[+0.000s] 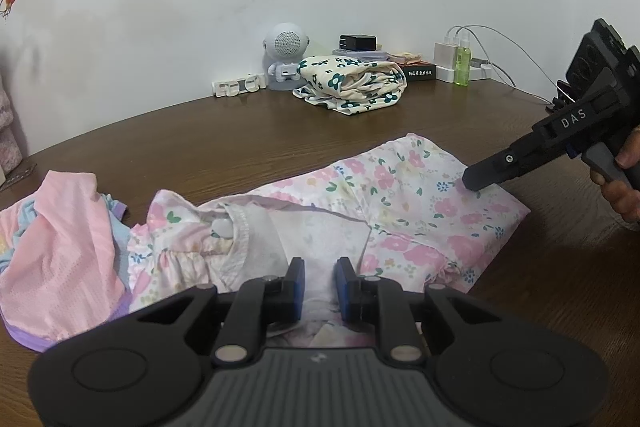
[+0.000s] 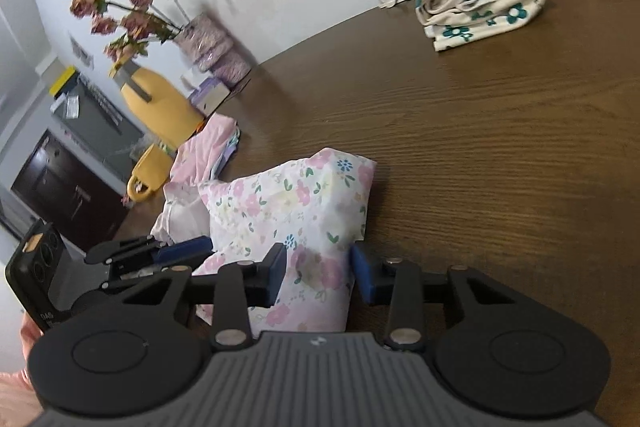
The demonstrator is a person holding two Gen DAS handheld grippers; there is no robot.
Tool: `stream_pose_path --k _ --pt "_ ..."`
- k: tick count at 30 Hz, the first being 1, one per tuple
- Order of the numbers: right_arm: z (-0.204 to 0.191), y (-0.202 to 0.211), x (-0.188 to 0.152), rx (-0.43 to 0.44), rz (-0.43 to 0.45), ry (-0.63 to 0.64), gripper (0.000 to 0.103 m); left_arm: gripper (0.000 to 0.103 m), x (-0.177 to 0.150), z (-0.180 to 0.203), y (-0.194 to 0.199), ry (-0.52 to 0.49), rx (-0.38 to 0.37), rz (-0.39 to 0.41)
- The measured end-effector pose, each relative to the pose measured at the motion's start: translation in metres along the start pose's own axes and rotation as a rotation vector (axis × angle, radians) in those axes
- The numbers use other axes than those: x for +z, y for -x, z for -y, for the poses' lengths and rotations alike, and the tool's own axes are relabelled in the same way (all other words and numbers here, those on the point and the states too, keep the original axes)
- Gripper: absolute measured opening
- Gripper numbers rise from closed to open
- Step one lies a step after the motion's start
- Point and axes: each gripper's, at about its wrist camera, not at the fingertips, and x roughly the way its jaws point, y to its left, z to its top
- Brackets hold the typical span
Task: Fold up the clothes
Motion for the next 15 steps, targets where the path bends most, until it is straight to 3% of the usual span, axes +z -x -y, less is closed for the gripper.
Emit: stream_pose_path --k 7,11,15 --pt "0.003 0.006 -0.01 0.006 0.026 -0.076 0.032 0.016 -0.001 0.001 -0.001 -0.004 0.002 0.001" --pt "0.006 0.001 -0.013 0.007 0.027 -0.124 0.012 0.016 -0.002 0.002 -0.001 -0.009 0.005 0.002" --pt "0.003 0.002 -0.014 0.004 0.035 -0.126 0.006 0.016 0.001 0.005 -0.001 -0.026 0.003 -0.003"
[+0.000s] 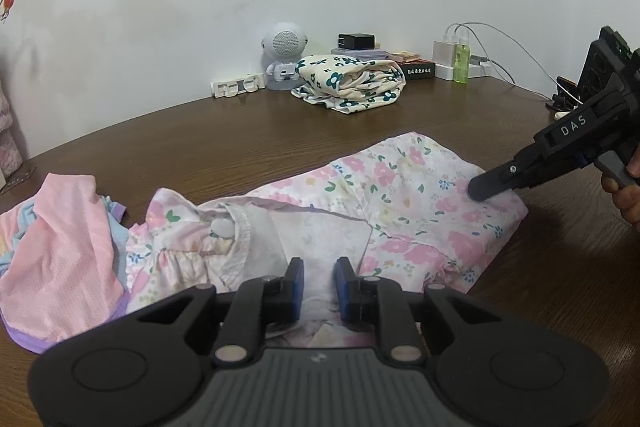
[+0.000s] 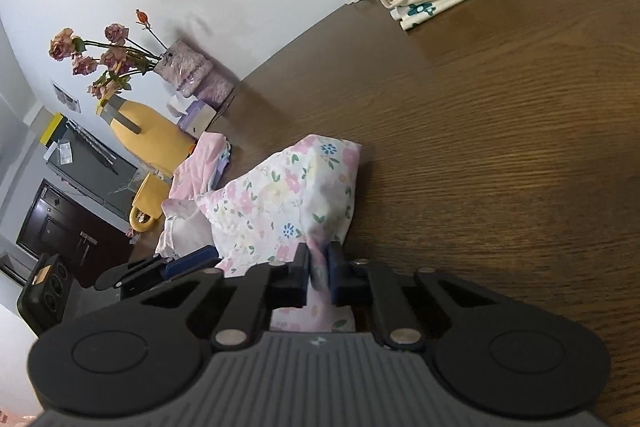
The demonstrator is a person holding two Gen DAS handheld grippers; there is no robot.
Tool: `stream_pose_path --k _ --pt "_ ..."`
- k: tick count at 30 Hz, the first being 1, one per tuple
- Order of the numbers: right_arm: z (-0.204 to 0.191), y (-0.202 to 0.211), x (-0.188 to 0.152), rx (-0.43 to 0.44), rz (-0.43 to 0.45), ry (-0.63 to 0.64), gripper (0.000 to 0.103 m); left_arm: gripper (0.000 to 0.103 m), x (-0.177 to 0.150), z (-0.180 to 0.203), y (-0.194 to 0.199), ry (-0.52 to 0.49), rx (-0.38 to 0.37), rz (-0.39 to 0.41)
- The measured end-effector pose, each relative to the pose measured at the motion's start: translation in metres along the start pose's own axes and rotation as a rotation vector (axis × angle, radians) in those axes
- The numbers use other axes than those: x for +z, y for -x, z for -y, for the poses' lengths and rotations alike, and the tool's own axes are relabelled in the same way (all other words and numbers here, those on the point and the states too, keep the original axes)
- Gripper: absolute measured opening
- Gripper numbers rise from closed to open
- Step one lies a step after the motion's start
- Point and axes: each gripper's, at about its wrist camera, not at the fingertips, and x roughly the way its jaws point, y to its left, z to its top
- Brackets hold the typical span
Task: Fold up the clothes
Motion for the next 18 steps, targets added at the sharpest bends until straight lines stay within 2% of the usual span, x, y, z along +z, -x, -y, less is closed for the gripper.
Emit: stream_pose_path --k 5,10,14,18 --pt "-0.012 0.013 0.013 -0.073 -0.008 0.109 0.004 0.023 0.017 0.015 0.008 -0.048 -0.073 0.018" --pt "-0.02 0.044 0.04 -0.277 -0.035 0.294 0.004 0.025 0.042 0.035 0.014 -0.137 -0.133 0.079" --pt "-0.037 0.063 0.055 -0.404 -0.038 0.438 0.004 0.025 0.056 0.056 -0.007 -0.229 -0.187 0.079" --pt "-0.061 0.076 0.066 -0.5 -0.035 0.583 0.004 0.024 0.057 0.075 -0.043 -0.294 -0.204 0.018"
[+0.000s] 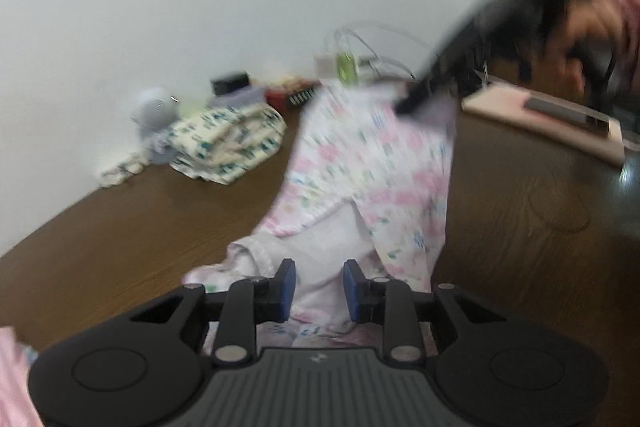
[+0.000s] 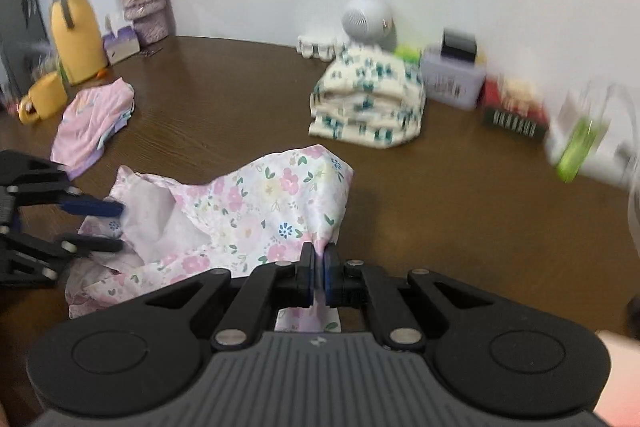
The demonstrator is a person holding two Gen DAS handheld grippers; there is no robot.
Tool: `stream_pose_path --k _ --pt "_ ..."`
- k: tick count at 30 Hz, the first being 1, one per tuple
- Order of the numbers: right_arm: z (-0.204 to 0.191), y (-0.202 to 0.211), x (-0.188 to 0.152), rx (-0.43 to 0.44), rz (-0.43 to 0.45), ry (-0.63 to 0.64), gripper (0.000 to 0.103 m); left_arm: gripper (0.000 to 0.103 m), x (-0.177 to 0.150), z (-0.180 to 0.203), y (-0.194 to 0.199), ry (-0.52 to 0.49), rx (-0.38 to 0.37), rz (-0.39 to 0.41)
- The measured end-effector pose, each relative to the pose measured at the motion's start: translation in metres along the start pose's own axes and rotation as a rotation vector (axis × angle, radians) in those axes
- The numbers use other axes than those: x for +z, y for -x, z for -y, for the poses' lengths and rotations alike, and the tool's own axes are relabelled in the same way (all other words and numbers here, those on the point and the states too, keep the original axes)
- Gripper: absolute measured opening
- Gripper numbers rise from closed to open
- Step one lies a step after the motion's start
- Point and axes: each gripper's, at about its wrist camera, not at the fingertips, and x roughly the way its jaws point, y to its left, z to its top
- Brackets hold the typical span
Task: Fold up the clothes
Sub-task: 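Lift the folded bundle with the right gripper and fold it onto itself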
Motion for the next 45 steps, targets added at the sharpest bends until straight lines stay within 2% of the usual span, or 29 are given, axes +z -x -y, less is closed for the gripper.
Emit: stream_pose_path --k 3,6,12,15,19,21,23,25,29,32,34,39,40,41,42,43,45 --pt "-0.021 0.011 0.015 -0.005 0.024 0.088 0.004 0.021 -0.001 0.0 -0.017 0.02 -0.006 -0.027" --pt "-0.05 0.017 0.029 0.032 0.039 0.163 0.004 0.021 -0.004 -0.001 -0.02 0.042 -0.011 -0.025" --pt "-0.116 0.01 0.044 0.186 0.032 0.268 0.004 0.021 -0.012 -0.008 -0.018 0.072 -0.028 0.004" --pt "-0.134 -0.003 0.043 0.231 0.009 0.26 0.004 0.021 -0.016 -0.008 -0.016 0.068 -0.031 0.031" --pt "-0.141 -0.021 0.039 0.29 -0.03 0.198 0.004 0.025 -0.02 -0.007 -0.004 0.044 -0.041 0.066" --pt "-0.14 -0.027 0.033 0.314 -0.039 0.167 0.004 0.029 -0.023 -0.007 0.007 0.036 -0.044 0.067" --pt "-0.137 -0.029 0.029 0.33 -0.038 0.137 0.004 0.039 -0.026 -0.009 0.023 0.032 -0.039 0.067" --pt "-0.132 -0.03 0.025 0.343 -0.032 0.112 0.004 0.041 -0.032 -0.011 0.044 0.04 -0.034 0.073" --pt "-0.127 -0.032 0.02 0.371 -0.025 0.088 0.004 0.04 -0.041 -0.019 0.062 0.064 -0.024 0.059" --pt "-0.13 -0.034 0.02 0.397 -0.023 0.086 0.004 0.031 -0.047 -0.019 0.055 0.065 -0.016 0.008" --pt "-0.134 -0.035 0.019 0.415 -0.026 0.085 0.004 0.03 -0.05 -0.018 0.046 0.059 -0.016 -0.02" --pt "-0.139 -0.043 0.014 0.428 -0.047 0.076 0.004 0.03 -0.052 -0.019 0.041 0.079 -0.022 -0.021" --pt "-0.139 -0.045 0.013 0.431 -0.048 0.07 0.004 0.033 -0.052 -0.018 0.047 0.085 -0.022 -0.006" --pt "-0.137 -0.046 0.013 0.434 -0.046 0.063 0.004 0.043 -0.052 -0.018 0.057 0.091 -0.028 0.014" --pt "-0.136 -0.046 0.013 0.437 -0.042 0.055 0.004 0.049 -0.053 -0.018 0.067 0.098 -0.035 0.035" --pt "-0.133 -0.044 0.013 0.441 -0.035 0.048 0.004 0.056 -0.052 -0.017 0.074 0.099 -0.063 0.049" --pt "-0.128 -0.042 0.013 0.447 -0.024 0.034 0.004 0.062 -0.051 -0.014 0.085 0.095 -0.129 0.068"
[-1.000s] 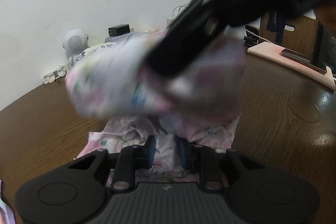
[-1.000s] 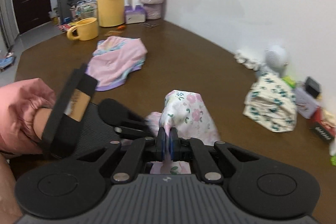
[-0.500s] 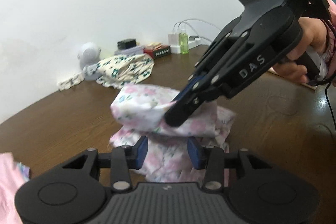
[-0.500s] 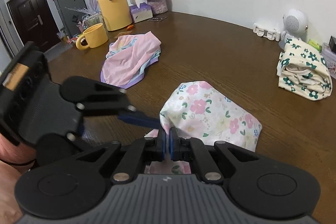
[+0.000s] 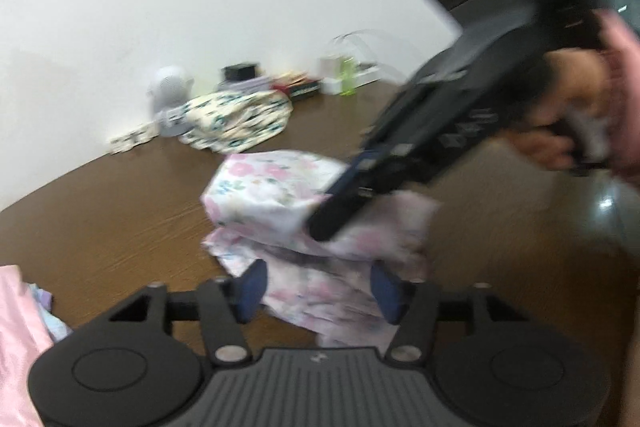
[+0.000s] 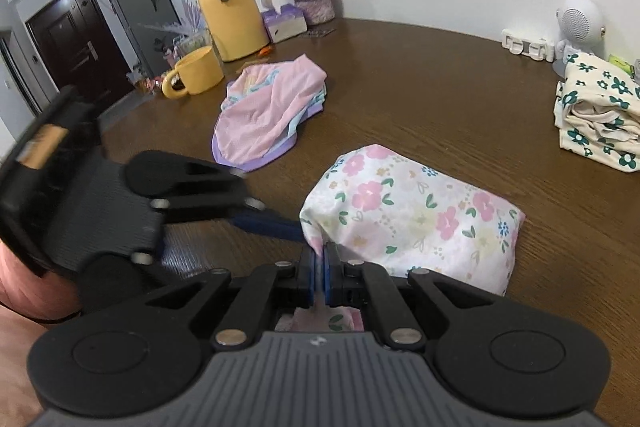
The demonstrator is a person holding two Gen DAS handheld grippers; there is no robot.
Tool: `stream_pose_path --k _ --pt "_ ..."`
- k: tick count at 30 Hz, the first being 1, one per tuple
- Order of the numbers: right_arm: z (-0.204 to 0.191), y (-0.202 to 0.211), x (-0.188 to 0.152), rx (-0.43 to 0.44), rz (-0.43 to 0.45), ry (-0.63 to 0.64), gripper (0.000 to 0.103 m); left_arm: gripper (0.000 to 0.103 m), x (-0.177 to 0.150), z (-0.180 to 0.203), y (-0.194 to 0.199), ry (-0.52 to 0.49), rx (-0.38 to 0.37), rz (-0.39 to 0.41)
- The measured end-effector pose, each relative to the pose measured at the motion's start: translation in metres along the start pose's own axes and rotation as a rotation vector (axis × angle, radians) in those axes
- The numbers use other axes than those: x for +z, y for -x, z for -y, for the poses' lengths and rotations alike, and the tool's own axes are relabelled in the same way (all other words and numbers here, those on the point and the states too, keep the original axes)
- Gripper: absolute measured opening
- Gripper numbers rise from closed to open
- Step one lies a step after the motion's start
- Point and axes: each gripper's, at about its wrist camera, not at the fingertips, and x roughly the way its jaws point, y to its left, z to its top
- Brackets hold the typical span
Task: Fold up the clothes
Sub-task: 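Lift the folded bundle with the right gripper and fold it onto itself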
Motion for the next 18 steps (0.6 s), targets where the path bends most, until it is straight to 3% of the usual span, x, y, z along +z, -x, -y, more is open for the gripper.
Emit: stream_pose_path --k 2,6,9,10,18 --pt "0.003 0.002 0.0 0.009 0.006 -0.008 0.004 0.064 -0.002 0.012 -0.002 -0.042 -0.02 -0.027" --pt "0.004 0.0 -0.003 0.022 0.001 -0.011 0.004 0.061 -0.005 0.031 -0.027 -0.172 0.073 -0.109" --pt "0.005 -0.001 -0.004 0.031 -0.002 -0.012 0.004 0.029 -0.005 0.032 -0.044 -0.207 0.091 -0.139" --pt "0.005 -0.001 -0.004 0.036 -0.005 -0.011 0.004 0.012 -0.003 0.03 -0.046 -0.207 0.096 -0.149" --pt "0.009 -0.011 -0.008 0.047 -0.02 -0.062 0.004 0.01 0.0 0.02 -0.059 -0.198 0.119 -0.126"
